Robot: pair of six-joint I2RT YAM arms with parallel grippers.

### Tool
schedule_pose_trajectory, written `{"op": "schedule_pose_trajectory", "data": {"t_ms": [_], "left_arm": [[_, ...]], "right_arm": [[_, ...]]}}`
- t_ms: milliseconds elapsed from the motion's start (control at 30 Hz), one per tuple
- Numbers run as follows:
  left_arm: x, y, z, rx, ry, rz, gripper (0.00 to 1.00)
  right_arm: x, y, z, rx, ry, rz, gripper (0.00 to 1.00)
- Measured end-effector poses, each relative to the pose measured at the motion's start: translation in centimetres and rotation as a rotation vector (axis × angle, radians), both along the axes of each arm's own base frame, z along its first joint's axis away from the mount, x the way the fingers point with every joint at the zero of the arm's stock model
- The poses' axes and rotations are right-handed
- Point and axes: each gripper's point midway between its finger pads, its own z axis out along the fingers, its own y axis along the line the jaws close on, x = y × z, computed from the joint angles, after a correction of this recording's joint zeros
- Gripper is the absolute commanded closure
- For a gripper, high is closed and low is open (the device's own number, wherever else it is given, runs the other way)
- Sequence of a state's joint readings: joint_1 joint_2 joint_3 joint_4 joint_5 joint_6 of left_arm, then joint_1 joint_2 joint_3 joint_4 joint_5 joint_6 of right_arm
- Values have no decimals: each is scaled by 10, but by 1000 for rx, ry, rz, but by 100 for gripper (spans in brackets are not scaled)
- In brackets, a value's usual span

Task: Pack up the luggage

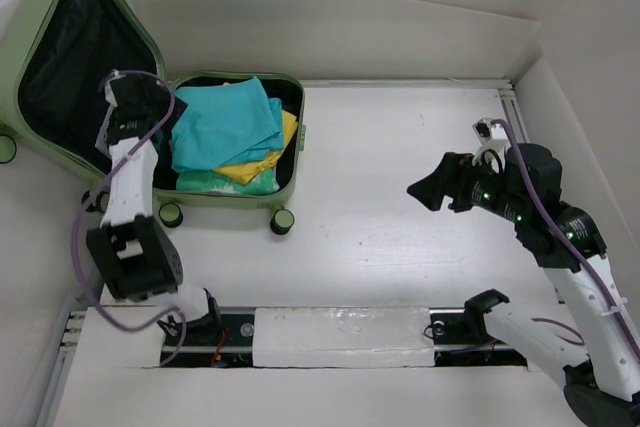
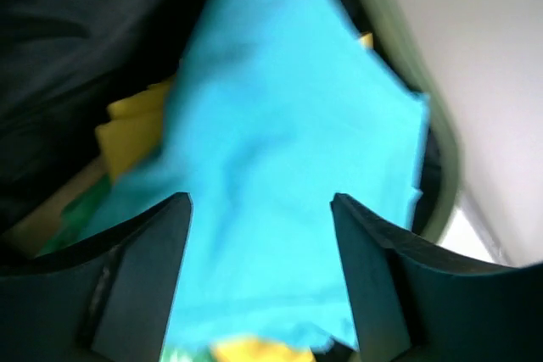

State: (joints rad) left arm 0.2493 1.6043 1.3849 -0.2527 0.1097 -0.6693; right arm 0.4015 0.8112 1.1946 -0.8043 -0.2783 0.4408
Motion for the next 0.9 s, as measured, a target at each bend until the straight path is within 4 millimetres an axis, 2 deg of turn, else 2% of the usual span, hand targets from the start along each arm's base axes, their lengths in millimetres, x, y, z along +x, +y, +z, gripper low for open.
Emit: {"op": "schedule_pose_trajectory", "data": {"t_ms": [67,133,167,200,233,267,300,400,433,467,533,600,633,667,733,900], "left_arm": [[-25,2,41,43,-63,42,42],[-55,4,87,90,-147,91,45],[-74,5,111,115,-193,130,48],[-94,7,132,136,-234,170,56],[-115,8,150,142,-269,216,60],[-136,10,165,149,-302,265,61],[-157,13,175,155,-326,313,61],[-209,24,184,168,-343,454,51],[-223,28,183,176,-337,500,47],[-234,36,180,193,-311,551,43],[-247,49,174,229,-235,631,42],[-246,63,170,273,-139,692,42],[-243,70,171,296,-91,716,42],[-237,76,173,317,-56,734,42],[-223,91,181,357,-7,775,41],[-185,118,183,454,127,809,42]], "right_arm": [[-4,0,2,8,-11,7,15],[-9,-1,1,15,-16,17,22],[-13,-1,1,20,-19,25,44],[-16,0,-1,22,-23,36,59],[-19,1,-3,26,-20,48,74],[-24,2,-6,33,-14,67,87],[-29,4,-8,39,-8,86,89],[-41,11,-13,56,2,150,89],[-45,12,-14,58,3,170,87],[-48,15,-15,58,4,192,84],[-56,19,-17,61,6,237,72],[-61,23,-18,62,6,274,58],[-64,25,-17,63,4,292,44],[-66,26,-17,65,4,309,39],[-72,29,-16,66,-1,344,31],[-81,34,-16,66,-5,403,26]]}}
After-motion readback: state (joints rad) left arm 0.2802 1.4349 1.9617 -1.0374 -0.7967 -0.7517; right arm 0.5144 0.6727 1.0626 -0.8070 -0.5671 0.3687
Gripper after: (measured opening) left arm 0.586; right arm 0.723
